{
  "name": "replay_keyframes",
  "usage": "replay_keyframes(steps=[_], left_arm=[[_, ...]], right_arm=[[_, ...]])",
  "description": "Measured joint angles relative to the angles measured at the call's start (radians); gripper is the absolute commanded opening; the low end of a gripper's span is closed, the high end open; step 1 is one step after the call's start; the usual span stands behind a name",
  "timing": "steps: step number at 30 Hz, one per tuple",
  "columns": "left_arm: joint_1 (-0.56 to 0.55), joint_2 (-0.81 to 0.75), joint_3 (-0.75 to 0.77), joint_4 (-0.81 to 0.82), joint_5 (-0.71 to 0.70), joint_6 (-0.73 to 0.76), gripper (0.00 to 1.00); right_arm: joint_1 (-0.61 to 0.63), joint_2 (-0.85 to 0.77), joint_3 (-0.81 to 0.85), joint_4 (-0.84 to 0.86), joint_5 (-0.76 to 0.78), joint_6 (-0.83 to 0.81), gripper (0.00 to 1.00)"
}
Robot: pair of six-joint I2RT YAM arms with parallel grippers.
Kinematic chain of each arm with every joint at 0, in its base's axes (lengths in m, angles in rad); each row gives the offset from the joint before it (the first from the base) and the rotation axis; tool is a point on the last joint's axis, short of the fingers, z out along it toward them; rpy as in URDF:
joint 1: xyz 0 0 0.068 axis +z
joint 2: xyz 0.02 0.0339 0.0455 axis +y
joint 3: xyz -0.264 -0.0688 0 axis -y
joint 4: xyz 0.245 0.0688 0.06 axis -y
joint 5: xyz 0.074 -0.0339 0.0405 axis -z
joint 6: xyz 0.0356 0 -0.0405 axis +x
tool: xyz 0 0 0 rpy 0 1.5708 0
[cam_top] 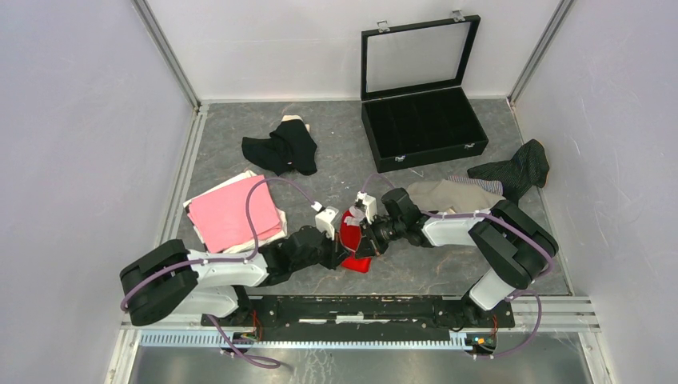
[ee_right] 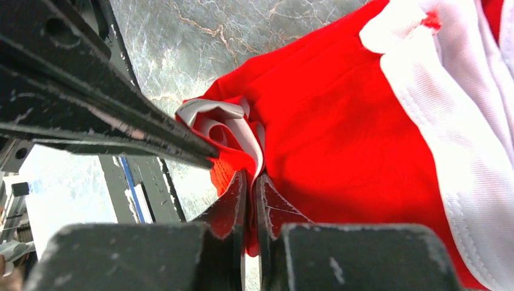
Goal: Roll the underwear
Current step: Roll the underwear to the center of the board.
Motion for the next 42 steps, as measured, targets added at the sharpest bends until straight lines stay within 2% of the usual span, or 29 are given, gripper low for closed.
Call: replay_keyframes(steps=[10,25,29,35,42], left_arm=[[-0.002,0.038,-0.01,0.019,-0.105,0.0,0.02],[-0.004,0.129,-0.028,0.146,-0.113,-0.002,0.02],[-0.004,0.129,-0.035,0.158,-0.114,-0.002,0.02],[-0.004,0.13,-0.038,0.166,-0.115,-0.002,0.02],[-0.004,0.135,-0.038,0.173,-0.114,-0.002,0.02]], right_arm=[[0.0,-0.002,-0.004,0.004,0.004,0.0,0.19],[0.0,-0.143,-0.059,-0.061,0.15,-0.013,0.35],[0.0,-0.192,-0.077,-0.087,0.19,-0.013,0.34],[0.0,-0.226,-0.084,-0.123,0.229,-0.017,0.24],[0.013,-0.245,-0.116,-0.131,0.265,-0.02,0.26]])
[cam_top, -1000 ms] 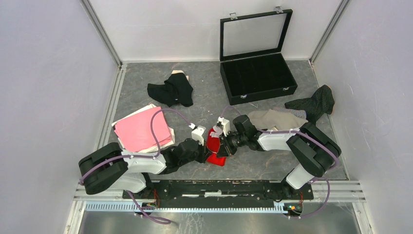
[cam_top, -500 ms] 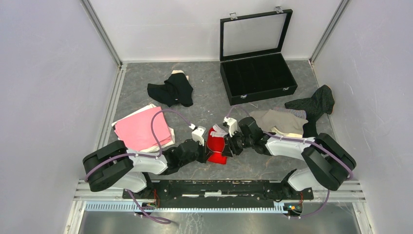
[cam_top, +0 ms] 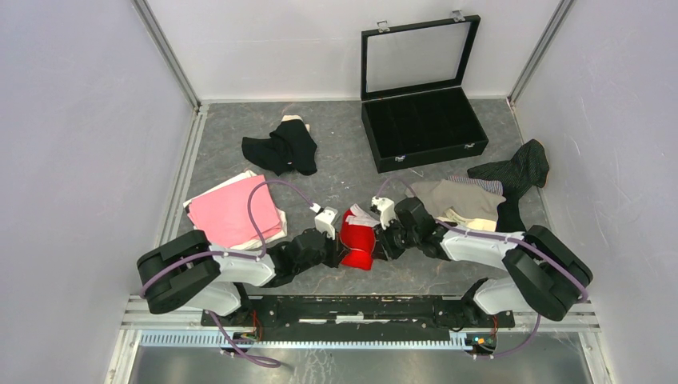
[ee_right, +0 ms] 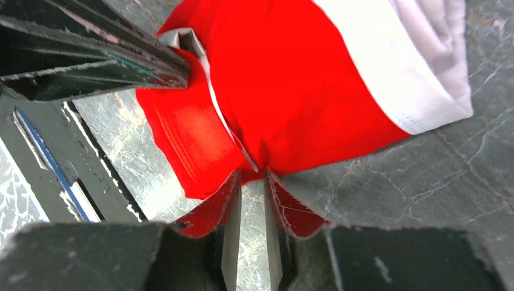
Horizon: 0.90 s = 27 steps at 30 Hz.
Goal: Roll the underwear
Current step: Roll the underwear to the center of the board.
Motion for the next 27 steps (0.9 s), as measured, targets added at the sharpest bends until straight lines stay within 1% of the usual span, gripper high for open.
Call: replay_keyframes(steps=[3,6,9,11,12,14,15,17,19,21,25,27], left_arm=[[0.0,0.003,-0.004,0.008,0.0,0.0,0.02],[0.0,0.008,-0.006,0.017,0.0,0.0,0.02],[0.0,0.011,-0.006,0.022,0.0,0.0,0.02],[0.0,0.013,-0.006,0.024,0.001,0.0,0.02],[0.0,0.014,-0.006,0.025,0.001,0.0,0.02],[0.0,0.015,-0.006,0.027,0.001,0.0,0.02],[0.0,0.016,-0.006,0.028,0.001,0.0,0.02],[0.0,0.019,-0.006,0.032,0.001,0.0,0.02],[0.0,0.023,-0.006,0.037,0.001,0.0,0.02],[0.0,0.024,-0.006,0.038,0.001,0.0,0.02],[0.0,0.024,-0.006,0.038,0.001,0.0,0.02],[0.0,0.024,-0.006,0.038,0.001,0.0,0.02]], right_arm=[[0.017,-0.003,-0.013,0.005,0.015,0.001,0.28],[0.041,-0.011,-0.014,0.007,0.037,0.0,0.33],[0.053,-0.045,-0.019,-0.019,0.079,-0.009,0.37],[0.056,-0.096,-0.024,-0.049,0.12,-0.025,0.42],[0.056,-0.135,-0.029,-0.058,0.143,-0.037,0.46],[0.058,-0.221,-0.039,-0.06,0.185,-0.065,0.64],[0.061,-0.261,-0.046,-0.053,0.202,-0.081,0.68],[0.079,-0.349,-0.071,-0.02,0.261,-0.12,0.73],[0.131,-0.407,-0.097,0.009,0.32,-0.163,0.74],[0.227,-0.442,-0.126,0.048,0.389,-0.225,0.74],[0.41,-0.46,-0.171,0.11,0.481,-0.347,0.74],[0.478,-0.452,-0.18,0.137,0.525,-0.416,0.74]])
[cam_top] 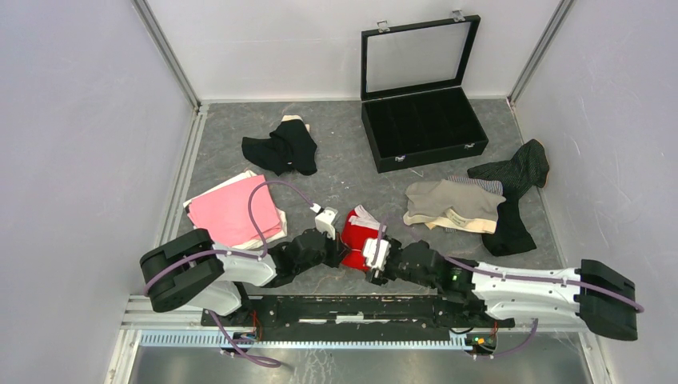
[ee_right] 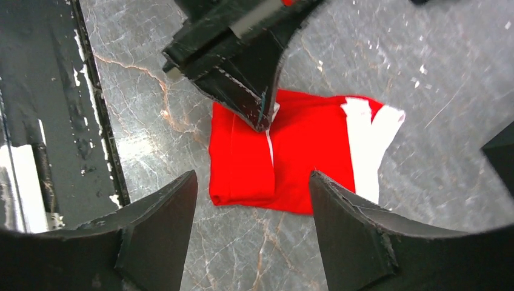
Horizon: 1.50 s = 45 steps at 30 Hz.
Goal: Roll the underwear
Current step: Roll the underwear to the center of the board.
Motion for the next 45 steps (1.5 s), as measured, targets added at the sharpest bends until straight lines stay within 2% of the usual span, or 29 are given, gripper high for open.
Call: replay_keyframes(steps=[3,9,23,30,35,39,41,45], left_arm=[[0.0,0.0,0.0,0.0,0.001,0.0,0.02],[0.0,0.003,0.002,0.0,0.004,0.0,0.02],[0.0,0.034,0.014,0.017,0.009,0.0,0.02],[0.0,0.045,0.014,0.031,0.012,0.0,0.02],[0.0,0.048,0.014,0.036,0.012,0.0,0.02],[0.001,0.048,0.014,0.038,0.016,0.0,0.02],[0.001,0.048,0.014,0.038,0.015,-0.002,0.02],[0.007,0.024,0.002,0.032,0.014,-0.027,0.02]], right_arm=[[0.069,0.046,-0.001,0.047,0.051,-0.09,0.74],[0.192,0.243,0.0,0.113,0.157,-0.257,0.75],[0.289,0.523,0.093,0.231,0.356,-0.469,0.72],[0.29,0.597,0.093,0.298,0.438,-0.519,0.54],[0.293,0.62,0.092,0.304,0.437,-0.514,0.32],[0.29,0.623,0.084,0.303,0.426,-0.5,0.1],[0.286,0.621,0.075,0.321,0.426,-0.496,0.02],[0.267,0.589,0.031,0.377,0.401,-0.478,0.0]])
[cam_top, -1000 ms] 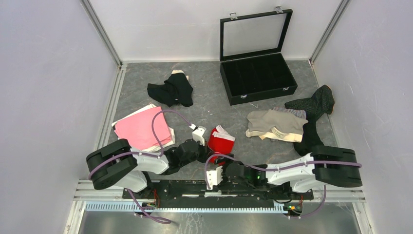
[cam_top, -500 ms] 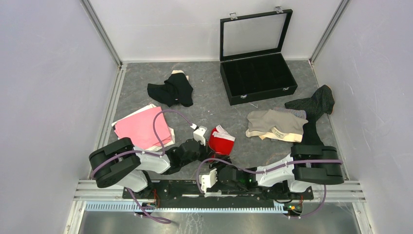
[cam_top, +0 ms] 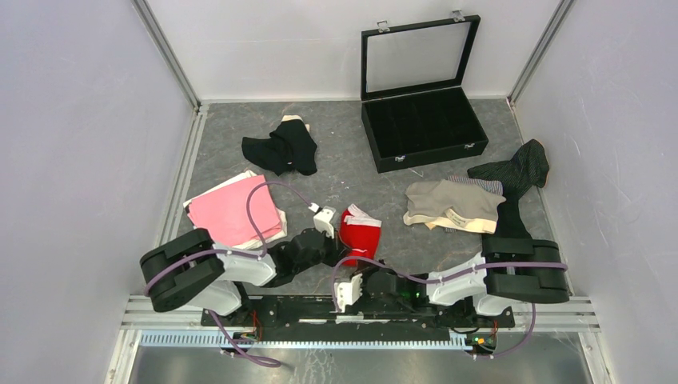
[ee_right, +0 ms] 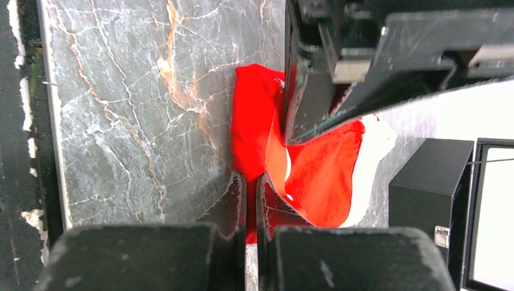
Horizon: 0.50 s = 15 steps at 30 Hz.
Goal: Roll the underwear
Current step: Roll the underwear to the center of the board.
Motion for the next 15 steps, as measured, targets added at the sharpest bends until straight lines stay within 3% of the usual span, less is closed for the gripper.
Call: replay_keyframes(steps=[8,15], left_arm=[[0.092,-0.249,-0.005,-0.222,-0.018,-0.09,0.16],[0.121,-0.492,0.066,-0.438,-0.109,-0.104,0.17]], right_arm=[[-0.05,-0.077,-0.032,-0.011,-0.13,0.062,0.0],[-0.121,-0.193,-0.045,-0.068,-0.343,0.198,0.0]])
